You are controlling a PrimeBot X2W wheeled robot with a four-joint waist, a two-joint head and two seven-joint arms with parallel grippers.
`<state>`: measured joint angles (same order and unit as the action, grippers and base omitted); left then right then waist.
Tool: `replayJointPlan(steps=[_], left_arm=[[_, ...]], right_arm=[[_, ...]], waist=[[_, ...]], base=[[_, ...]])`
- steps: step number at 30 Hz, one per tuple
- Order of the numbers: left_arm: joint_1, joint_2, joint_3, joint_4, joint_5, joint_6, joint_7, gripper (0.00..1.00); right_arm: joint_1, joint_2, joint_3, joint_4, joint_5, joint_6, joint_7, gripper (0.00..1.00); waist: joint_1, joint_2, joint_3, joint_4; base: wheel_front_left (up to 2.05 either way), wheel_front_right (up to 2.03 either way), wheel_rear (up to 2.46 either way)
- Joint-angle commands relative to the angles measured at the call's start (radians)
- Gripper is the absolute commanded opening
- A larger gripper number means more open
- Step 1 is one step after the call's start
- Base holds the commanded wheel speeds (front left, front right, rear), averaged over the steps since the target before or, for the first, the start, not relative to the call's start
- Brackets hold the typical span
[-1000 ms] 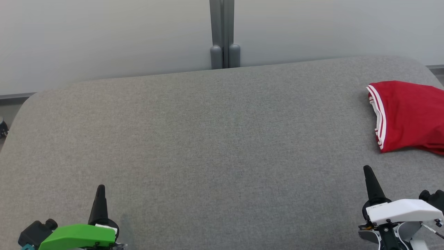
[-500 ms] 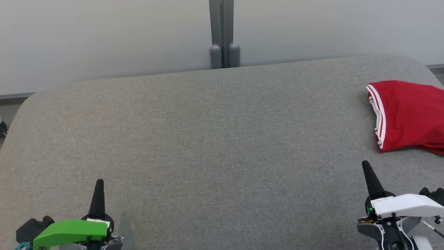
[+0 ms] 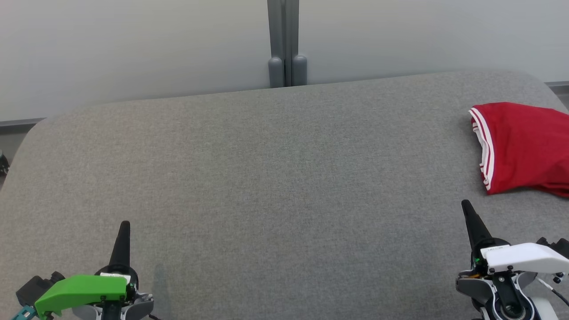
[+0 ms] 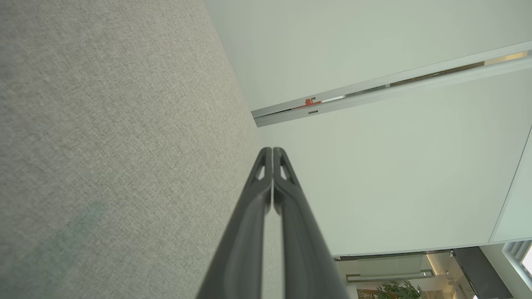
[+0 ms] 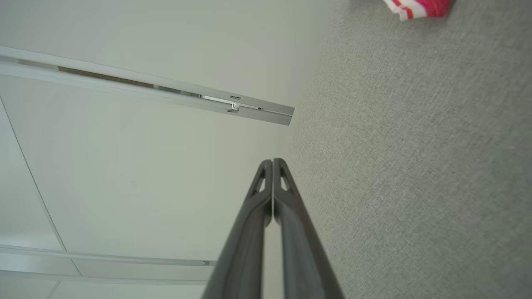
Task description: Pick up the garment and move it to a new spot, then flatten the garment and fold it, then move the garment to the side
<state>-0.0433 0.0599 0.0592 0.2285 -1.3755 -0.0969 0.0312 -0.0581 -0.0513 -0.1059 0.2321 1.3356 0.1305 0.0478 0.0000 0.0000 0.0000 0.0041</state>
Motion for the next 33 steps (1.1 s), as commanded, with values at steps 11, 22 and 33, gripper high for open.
replayJointPlan(steps=[11,22,33], left_arm=[[-0.043,0.008,0.018,0.004,-0.101,-0.018,0.027,0.0],[-0.057,0.007,0.028,0.011,-0.178,-0.027,0.05,0.0],[-0.072,0.006,0.039,0.017,-0.246,-0.038,0.071,0.0]], right_arm=[[-0.033,-0.001,-0.005,0.004,0.109,0.001,0.028,0.0],[-0.045,0.0,-0.007,0.009,0.194,0.0,0.049,0.0],[-0.056,0.001,-0.009,0.014,0.271,0.0,0.069,0.0]], waist=[[0.0,0.0,0.001,-0.001],[0.0,0.0,0.002,-0.003],[0.0,0.0,0.003,-0.004]], base=[[0.0,0.0,0.0],[0.0,0.0,0.0],[0.0,0.0,0.0]])
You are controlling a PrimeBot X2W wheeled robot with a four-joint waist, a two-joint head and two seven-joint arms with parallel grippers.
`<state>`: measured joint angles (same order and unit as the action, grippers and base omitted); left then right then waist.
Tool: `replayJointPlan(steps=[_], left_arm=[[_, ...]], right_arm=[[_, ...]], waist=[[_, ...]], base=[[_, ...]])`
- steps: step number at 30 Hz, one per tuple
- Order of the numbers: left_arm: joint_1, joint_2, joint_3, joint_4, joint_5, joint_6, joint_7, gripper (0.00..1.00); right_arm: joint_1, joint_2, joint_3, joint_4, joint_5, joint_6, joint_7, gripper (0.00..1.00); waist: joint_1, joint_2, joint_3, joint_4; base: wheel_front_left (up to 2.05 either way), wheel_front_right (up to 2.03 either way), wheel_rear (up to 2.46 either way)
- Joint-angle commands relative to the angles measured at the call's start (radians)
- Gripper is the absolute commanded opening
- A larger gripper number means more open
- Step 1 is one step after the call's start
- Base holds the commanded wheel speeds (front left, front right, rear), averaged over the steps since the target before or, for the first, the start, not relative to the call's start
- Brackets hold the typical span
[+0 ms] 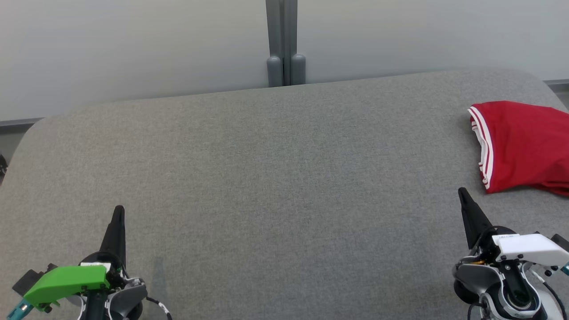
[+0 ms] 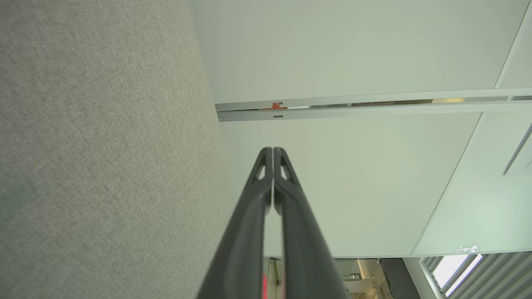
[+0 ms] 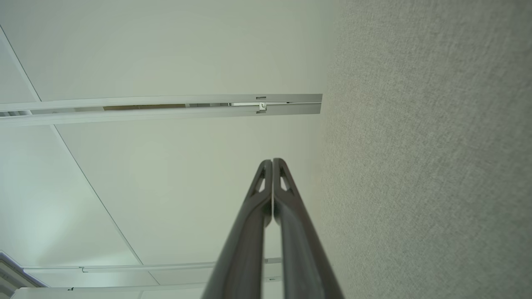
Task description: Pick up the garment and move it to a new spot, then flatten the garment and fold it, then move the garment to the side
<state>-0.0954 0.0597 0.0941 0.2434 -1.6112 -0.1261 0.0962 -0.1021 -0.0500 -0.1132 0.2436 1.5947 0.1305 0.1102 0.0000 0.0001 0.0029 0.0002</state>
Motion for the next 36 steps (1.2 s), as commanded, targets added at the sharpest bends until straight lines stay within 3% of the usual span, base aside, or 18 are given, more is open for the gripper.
replayJointPlan(steps=[1,36], left_arm=[[-0.022,0.006,0.005,0.003,-0.017,-0.008,0.007,0.0],[-0.02,0.0,0.013,0.003,-0.009,-0.007,0.013,0.0]], right_arm=[[-0.012,0.0,-0.002,0.003,0.02,0.0,0.007,0.0],[-0.01,-0.001,-0.002,0.002,0.021,0.0,0.007,0.0]], waist=[[0.0,-0.0001,0.0,0.0],[0.0,-0.0001,0.0,0.0]], base=[[0.0,0.0,0.0],[0.0,0.0,0.0]])
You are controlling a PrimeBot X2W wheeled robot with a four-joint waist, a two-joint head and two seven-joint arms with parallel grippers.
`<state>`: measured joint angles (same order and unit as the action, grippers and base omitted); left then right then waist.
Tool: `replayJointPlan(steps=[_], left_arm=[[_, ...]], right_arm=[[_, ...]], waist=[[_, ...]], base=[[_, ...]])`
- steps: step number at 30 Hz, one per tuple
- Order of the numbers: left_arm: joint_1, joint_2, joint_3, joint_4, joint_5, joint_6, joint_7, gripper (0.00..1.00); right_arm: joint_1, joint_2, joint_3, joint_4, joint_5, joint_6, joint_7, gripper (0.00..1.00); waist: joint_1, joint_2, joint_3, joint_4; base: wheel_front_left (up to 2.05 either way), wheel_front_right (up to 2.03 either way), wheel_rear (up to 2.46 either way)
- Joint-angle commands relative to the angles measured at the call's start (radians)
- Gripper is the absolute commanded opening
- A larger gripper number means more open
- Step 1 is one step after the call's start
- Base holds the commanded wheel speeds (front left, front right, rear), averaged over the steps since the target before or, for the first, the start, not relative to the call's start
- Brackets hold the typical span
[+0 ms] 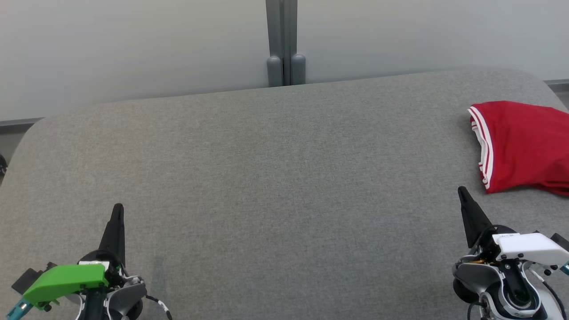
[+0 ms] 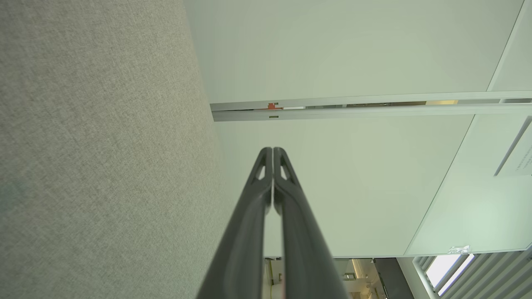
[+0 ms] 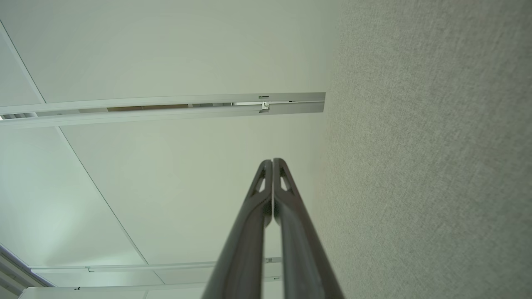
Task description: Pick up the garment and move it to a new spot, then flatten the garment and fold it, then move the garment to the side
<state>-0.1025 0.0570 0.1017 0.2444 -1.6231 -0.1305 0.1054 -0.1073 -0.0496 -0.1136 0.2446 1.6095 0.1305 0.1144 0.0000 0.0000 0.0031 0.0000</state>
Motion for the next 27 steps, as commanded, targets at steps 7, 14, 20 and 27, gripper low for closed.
replayJointPlan(steps=[7,14,20,27], left_arm=[[-0.013,0.001,0.006,0.002,0.005,-0.003,0.005,0.0],[-0.013,0.0,0.007,0.002,0.006,-0.003,0.007,0.0],[-0.013,0.0,0.008,0.002,0.006,-0.003,0.005,0.0],[-0.013,-0.001,0.009,0.002,0.006,-0.003,0.006,0.0]], right_arm=[[-0.005,-0.001,-0.001,0.002,0.006,0.0,0.003,0.0],[-0.005,-0.001,-0.001,0.002,0.006,0.0,0.003,0.0],[-0.005,-0.001,-0.001,0.002,0.006,0.0,0.003,0.0],[-0.005,-0.001,-0.001,0.002,0.006,0.0,0.003,0.0]], waist=[[0.0,0.0,0.0,0.0],[0.0,0.0,0.0,0.0],[0.0,0.0,0.0,0.0],[0.0,0.0,0.0,0.0]], base=[[0.0,0.0,0.0],[0.0,0.0,0.0],[0.0,0.0,0.0],[0.0,0.0,0.0]])
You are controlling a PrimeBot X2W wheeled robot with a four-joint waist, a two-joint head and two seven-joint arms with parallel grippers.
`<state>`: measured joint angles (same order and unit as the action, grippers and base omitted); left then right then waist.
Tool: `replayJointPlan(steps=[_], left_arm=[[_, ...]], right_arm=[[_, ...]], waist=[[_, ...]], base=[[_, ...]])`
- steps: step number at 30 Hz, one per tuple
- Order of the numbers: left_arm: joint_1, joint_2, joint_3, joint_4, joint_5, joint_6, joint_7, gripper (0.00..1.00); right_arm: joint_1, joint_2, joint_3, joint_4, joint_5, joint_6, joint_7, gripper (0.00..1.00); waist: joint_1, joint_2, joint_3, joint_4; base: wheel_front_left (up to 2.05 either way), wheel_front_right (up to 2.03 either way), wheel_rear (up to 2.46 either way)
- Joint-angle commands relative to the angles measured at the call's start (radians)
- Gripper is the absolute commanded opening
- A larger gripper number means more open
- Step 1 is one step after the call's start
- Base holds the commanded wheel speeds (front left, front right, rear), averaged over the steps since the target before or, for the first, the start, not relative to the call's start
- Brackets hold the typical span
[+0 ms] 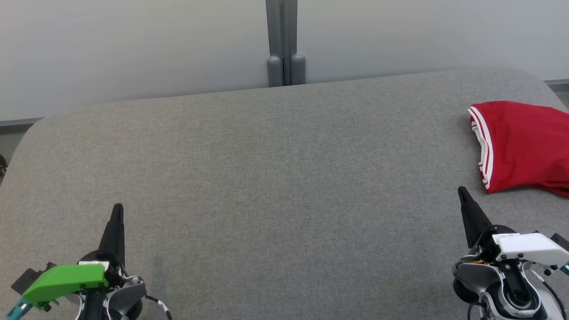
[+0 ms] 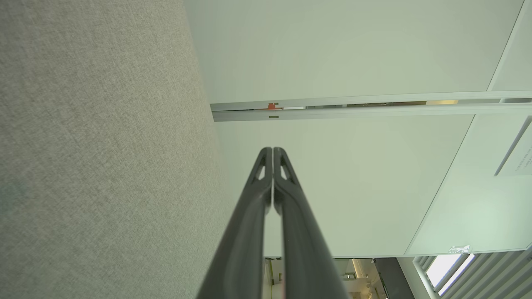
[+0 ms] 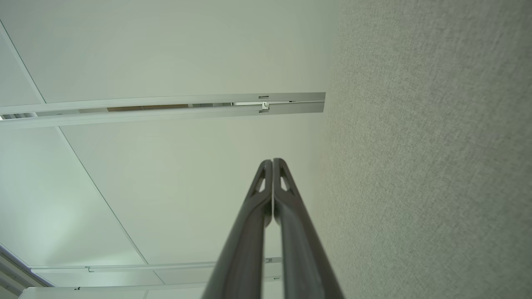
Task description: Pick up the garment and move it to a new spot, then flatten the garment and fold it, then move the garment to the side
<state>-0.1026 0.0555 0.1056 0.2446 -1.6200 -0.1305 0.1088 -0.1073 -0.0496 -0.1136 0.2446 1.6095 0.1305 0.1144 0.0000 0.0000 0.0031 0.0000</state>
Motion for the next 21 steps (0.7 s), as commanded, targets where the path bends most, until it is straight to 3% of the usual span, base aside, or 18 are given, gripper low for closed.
replayJointPlan(steps=[1,21], left_arm=[[-0.013,0.0,0.005,0.002,0.003,-0.003,0.003,0.0],[-0.013,-0.001,0.007,0.002,0.005,-0.003,0.003,0.0]], right_arm=[[-0.005,-0.001,-0.001,0.002,0.006,0.0,0.003,0.0],[-0.005,-0.001,-0.001,0.001,0.007,0.0,0.003,0.0]], waist=[[0.0,0.0,0.0,0.0],[0.0,0.0,0.0,0.0]], base=[[0.0,0.0,0.0],[0.0,0.0,0.0]])
